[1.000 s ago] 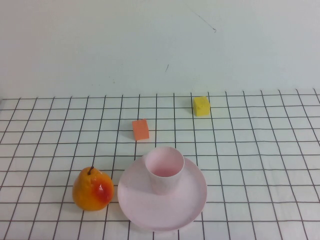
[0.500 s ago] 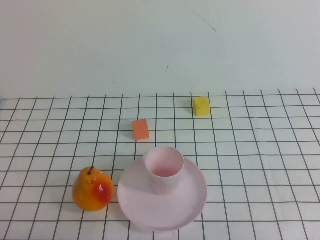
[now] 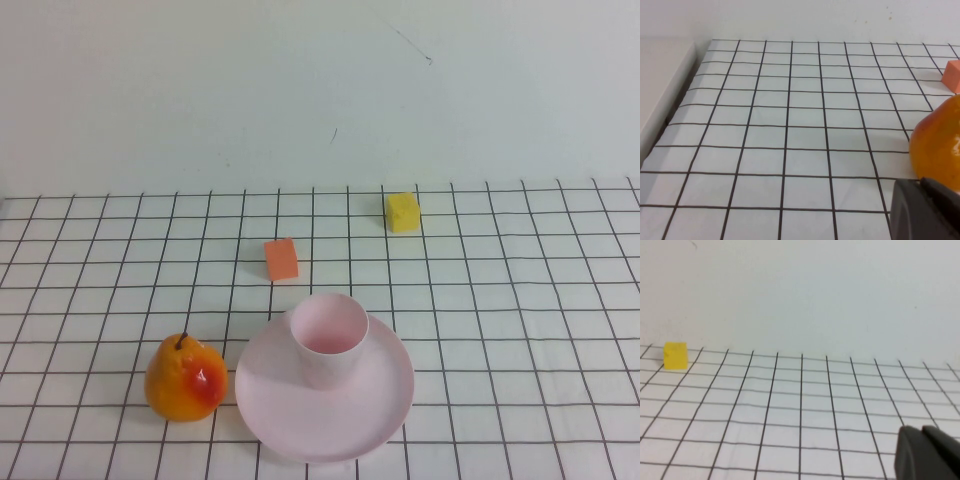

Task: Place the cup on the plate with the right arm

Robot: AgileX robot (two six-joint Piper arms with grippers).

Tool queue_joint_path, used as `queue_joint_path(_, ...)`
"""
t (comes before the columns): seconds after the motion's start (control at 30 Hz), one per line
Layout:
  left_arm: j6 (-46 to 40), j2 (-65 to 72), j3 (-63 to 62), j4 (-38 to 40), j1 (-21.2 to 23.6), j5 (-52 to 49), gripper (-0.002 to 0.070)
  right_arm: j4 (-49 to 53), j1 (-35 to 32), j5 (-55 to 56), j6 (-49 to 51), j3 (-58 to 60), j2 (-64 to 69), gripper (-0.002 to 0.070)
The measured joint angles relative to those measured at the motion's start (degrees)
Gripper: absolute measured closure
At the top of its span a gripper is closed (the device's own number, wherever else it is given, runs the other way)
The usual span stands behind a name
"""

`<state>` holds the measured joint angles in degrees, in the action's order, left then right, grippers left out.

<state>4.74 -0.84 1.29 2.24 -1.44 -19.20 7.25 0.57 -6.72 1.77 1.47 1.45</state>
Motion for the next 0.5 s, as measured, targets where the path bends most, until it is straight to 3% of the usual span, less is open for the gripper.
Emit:
queue_joint_path(0.27, 0.0, 0.0, 0.0, 0.0, 0.0, 0.0, 0.0678, -2.7, 0.0, -12.5, -1.1, 0.1, -2.2, 0.0676)
queue_joint_path(0.5, 0.0, 0.0, 0.0, 0.0, 0.0, 0.0, 0.0678, -3.1, 0.0, -14.2, -1.1, 0.1, -2.2, 0.0676)
